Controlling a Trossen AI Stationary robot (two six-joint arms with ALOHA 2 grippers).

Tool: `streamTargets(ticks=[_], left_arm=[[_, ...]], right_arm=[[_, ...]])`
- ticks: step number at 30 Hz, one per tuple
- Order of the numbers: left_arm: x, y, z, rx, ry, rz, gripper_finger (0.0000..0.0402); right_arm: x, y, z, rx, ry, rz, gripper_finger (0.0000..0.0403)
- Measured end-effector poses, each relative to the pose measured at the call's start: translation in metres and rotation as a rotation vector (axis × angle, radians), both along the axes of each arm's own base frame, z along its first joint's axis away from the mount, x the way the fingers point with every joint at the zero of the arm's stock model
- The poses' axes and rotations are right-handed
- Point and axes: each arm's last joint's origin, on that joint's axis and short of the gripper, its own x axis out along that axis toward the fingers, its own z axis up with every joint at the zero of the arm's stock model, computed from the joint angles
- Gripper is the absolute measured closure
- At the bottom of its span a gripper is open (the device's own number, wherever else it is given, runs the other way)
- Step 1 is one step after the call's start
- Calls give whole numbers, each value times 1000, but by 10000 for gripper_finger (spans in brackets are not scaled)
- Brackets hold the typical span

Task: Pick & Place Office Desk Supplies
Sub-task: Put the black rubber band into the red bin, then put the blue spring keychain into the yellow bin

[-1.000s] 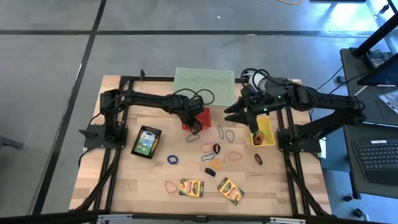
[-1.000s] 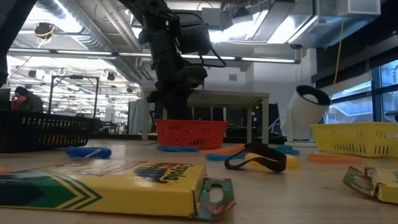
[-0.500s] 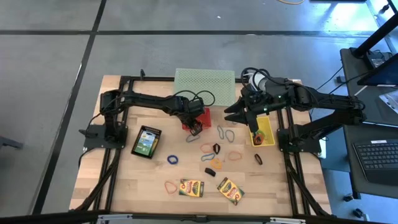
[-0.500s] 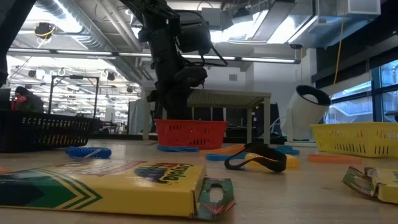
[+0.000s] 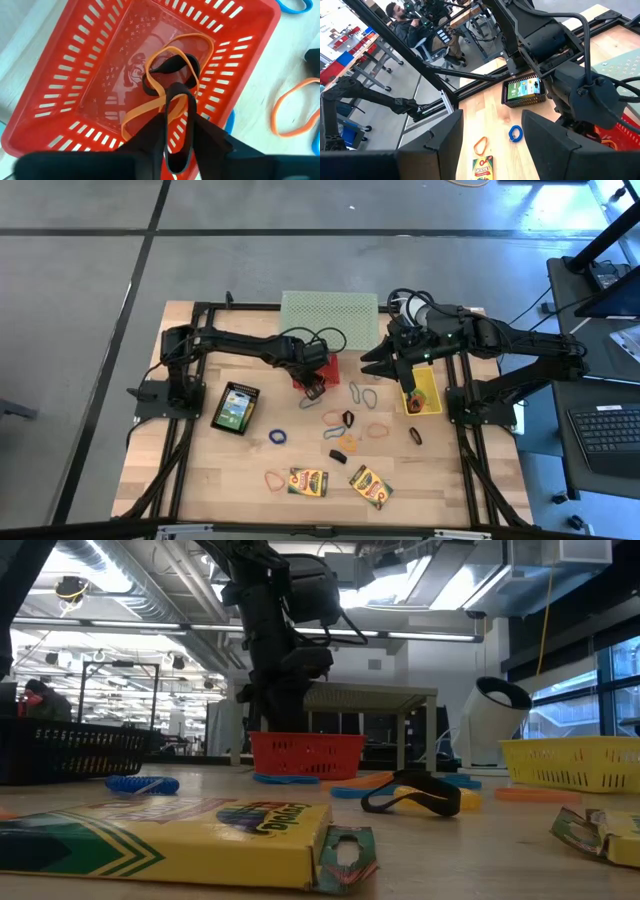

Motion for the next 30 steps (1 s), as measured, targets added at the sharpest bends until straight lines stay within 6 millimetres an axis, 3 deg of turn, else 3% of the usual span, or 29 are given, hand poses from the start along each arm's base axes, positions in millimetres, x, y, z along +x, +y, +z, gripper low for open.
streamTargets(ticks=[7, 18, 30], left_arm=[[0, 0, 0, -20, -4, 60, 269], [3, -4, 2, -83, -36, 67, 267], [13, -11, 21, -50, -92, 21, 268]], right_arm=[[0, 0, 0, 0, 0, 0, 199], [0, 0, 0, 0, 0, 0, 199], [0, 0, 0, 1, 1, 1, 199]])
